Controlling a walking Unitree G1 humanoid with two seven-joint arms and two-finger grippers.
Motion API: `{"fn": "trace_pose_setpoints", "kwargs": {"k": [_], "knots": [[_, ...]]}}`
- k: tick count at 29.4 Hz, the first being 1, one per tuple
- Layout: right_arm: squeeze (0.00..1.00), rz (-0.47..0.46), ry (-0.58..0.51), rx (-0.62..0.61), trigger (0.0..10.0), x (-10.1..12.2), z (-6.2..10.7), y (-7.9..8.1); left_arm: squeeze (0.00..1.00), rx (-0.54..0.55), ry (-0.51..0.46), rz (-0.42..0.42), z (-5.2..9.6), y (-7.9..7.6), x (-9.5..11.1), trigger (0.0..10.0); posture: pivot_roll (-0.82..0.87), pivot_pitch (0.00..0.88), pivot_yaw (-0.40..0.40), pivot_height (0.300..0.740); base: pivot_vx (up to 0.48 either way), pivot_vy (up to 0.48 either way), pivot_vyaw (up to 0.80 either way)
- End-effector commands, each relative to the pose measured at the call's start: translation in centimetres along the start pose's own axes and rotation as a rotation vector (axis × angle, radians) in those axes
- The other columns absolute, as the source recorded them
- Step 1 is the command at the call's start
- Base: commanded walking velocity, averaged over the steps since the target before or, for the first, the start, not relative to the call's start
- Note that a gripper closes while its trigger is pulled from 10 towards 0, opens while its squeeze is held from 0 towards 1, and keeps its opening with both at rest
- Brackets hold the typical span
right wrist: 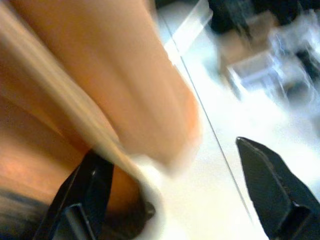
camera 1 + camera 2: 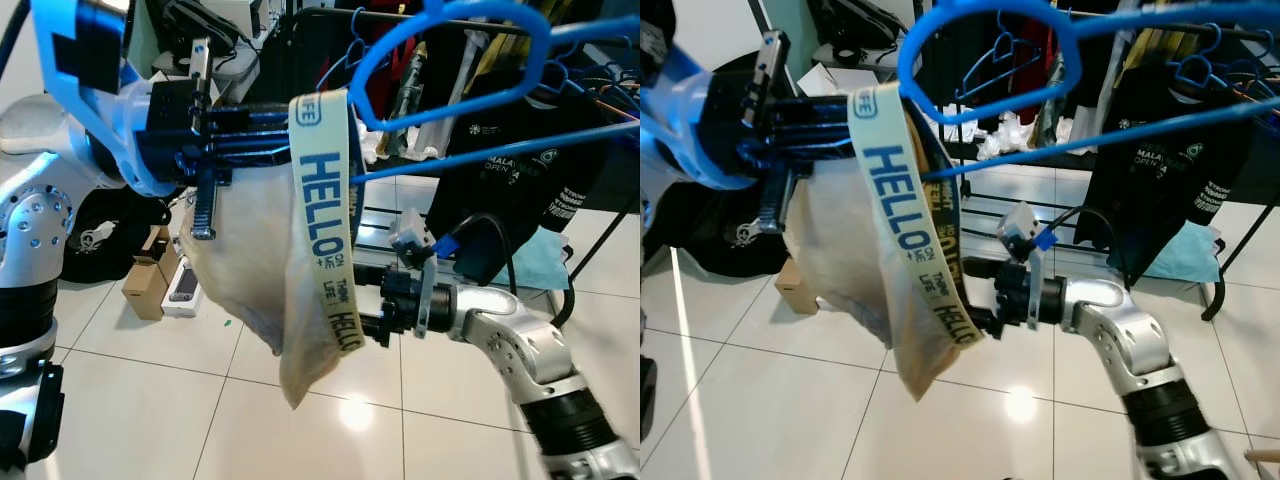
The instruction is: Hang hanger
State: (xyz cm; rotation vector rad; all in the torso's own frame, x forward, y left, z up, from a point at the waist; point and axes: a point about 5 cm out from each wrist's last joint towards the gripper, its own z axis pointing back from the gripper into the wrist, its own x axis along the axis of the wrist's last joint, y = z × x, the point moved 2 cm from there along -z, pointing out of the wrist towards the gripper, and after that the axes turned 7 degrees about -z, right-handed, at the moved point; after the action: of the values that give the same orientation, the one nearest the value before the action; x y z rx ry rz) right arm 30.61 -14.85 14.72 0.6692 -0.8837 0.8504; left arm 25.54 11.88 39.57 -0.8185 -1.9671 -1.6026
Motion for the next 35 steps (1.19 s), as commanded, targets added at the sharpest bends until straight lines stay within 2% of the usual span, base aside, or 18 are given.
{"fn": "trace_pose_setpoints", "kwargs": {"k": [1,3,10,11,12,13,15,22,23,24,25,27,28,33,35], "knots": [[0.0,-0.024,0.079,-0.041,10.0,-1.5,0.1,-0.5,0.0,0.012,-0.01,-0.018,-0.2,0.2,0.1,10.0,-0.02,0.107,0.029,0.74,0.0,0.0,0.0],[0.0,-0.081,0.141,-0.122,10.0,-3.2,1.1,-1.7,0.0,0.04,-0.017,-0.025,-0.2,0.4,0.2,10.0,-0.02,0.106,0.027,0.74,0.0,0.0,0.0],[0.0,-0.123,0.151,-0.153,10.0,-4.0,1.4,-2.2,0.0,0.058,-0.025,-0.029,-0.1,0.7,0.3,10.0,-0.02,0.106,0.027,0.74,0.0,0.0,0.0],[0.0,-0.155,0.138,-0.17,9.1,-4.3,1.4,-2.5,0.0,0.068,-0.029,-0.03,-0.1,0.8,0.3,10.0,-0.02,0.108,0.023,0.74,0.0,0.0,0.0],[0.0,-0.155,0.138,-0.17,9.1,-4.3,1.4,-2.5,0.0,0.068,-0.029,-0.03,-0.1,0.8,0.3,10.0,-0.02,0.108,0.023,0.74,0.0,0.0,0.0],[0.0,-0.187,0.119,-0.191,0.0,-4.5,1.6,-2.8,0.0,0.075,-0.03,-0.031,0.0,0.9,0.3,10.0,-0.02,0.11,0.023,0.74,0.0,0.0,0.0],[0.0,-0.238,0.081,-0.227,0.0,-4.5,2.2,-3.3,0.0,0.083,-0.021,-0.034,0.1,1.1,0.2,10.0,-0.02,0.112,0.021,0.74,0.0,0.0,0.0],[0.0,-0.289,0.026,-0.294,0.0,-4.2,3.1,-4.4,0.0,0.086,0.008,-0.044,0.3,1.2,0.0,10.0,-0.03,0.114,0.022,0.74,0.0,0.0,0.0],[0.0,-0.401,-0.145,-0.388,0.0,-2.8,5.0,-6.2,0.0,0.092,0.074,-0.063,0.4,1.1,-1.1,10.0,-0.03,0.115,0.022,0.74,0.0,0.0,0.0],[0.0,-0.401,-0.145,-0.388,0.0,-2.8,5.0,-6.2,0.0,0.092,0.074,-0.063,0.4,1.1,-1.1,10.0,-0.03,0.115,0.022,0.74,0.0,0.0,0.0],[0.0,-0.471,-0.246,-0.416,0.0,-2.0,6.2,-7.0,0.0,0.1,0.123,-0.078,0.4,1.0,-2.0,10.0,-0.03,0.115,0.021,0.74,0.0,0.0,0.0],[0.0,-0.55,-0.372,-0.424,0.0,-1.3,7.8,-7.6,0.0,0.113,0.21,-0.1,0.6,0.8,-3.6,10.0,-0.03,0.117,0.021,0.74,0.0,0.0,0.0],[0.0,-0.55,-0.372,-0.424,0.0,-1.3,7.8,-7.6,0.0,0.113,0.21,-0.1,0.6,0.8,-3.6,10.0,-0.03,0.117,0.021,0.74,0.0,0.0,0.0],[0.0,-0.598,-0.51,-0.44,0.0,-0.3,10.4,-8.3,0.0,0.136,0.327,-0.118,1.2,0.2,-6.2,10.0,-0.04,0.117,0.021,0.74,0.0,0.0,0.0],[0.0,-0.601,-0.525,-0.446,0.0,-0.2,10.7,-8.4,0.0,0.137,0.336,-0.122,1.3,0.1,-6.4,10.0,-0.04,0.117,0.021,0.74,0.0,0.0,0.0]]}}
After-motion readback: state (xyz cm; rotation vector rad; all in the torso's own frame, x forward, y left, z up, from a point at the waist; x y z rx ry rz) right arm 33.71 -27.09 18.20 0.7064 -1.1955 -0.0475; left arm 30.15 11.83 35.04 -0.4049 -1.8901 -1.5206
